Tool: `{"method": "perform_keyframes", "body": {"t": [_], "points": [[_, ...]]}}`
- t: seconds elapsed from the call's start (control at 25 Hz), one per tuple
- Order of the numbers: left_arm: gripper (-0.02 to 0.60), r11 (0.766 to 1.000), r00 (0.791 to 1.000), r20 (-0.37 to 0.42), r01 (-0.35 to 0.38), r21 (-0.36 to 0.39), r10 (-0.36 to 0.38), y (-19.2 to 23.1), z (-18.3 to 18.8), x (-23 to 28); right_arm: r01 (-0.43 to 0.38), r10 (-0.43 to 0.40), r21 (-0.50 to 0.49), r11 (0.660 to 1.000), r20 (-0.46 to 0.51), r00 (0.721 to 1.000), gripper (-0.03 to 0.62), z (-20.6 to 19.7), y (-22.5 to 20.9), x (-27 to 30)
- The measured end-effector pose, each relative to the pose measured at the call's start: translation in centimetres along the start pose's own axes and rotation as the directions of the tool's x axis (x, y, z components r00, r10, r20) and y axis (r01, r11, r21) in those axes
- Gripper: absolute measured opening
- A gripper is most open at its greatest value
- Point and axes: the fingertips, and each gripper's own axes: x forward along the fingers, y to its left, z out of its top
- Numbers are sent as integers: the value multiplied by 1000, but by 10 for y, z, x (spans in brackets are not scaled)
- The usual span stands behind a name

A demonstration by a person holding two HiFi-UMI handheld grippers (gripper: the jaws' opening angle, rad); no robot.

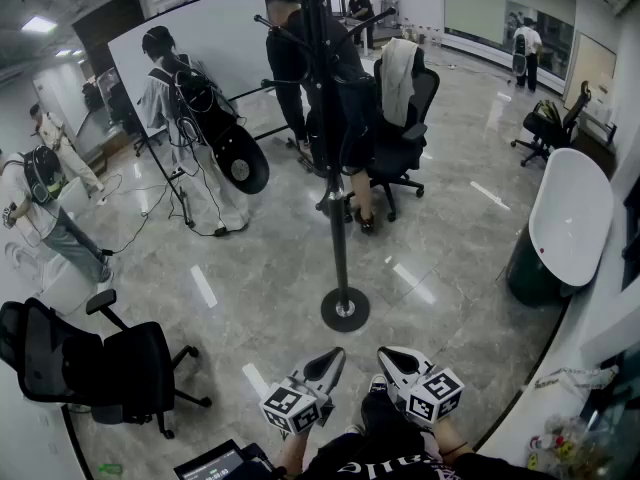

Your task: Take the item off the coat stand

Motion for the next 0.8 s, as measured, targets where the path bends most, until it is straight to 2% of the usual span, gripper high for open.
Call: {"method": "perform_keyframes", "body": {"t": [0.52, 0.8], "points": [[3, 1000, 999, 22, 24, 18, -24, 55, 49, 155, -11, 12, -39, 999, 44, 999, 17, 76, -152, 60], [3, 999, 999, 28, 14, 33, -15, 80, 60, 209, -45, 51, -82, 996, 67, 996, 17, 113, -204, 93]]}}
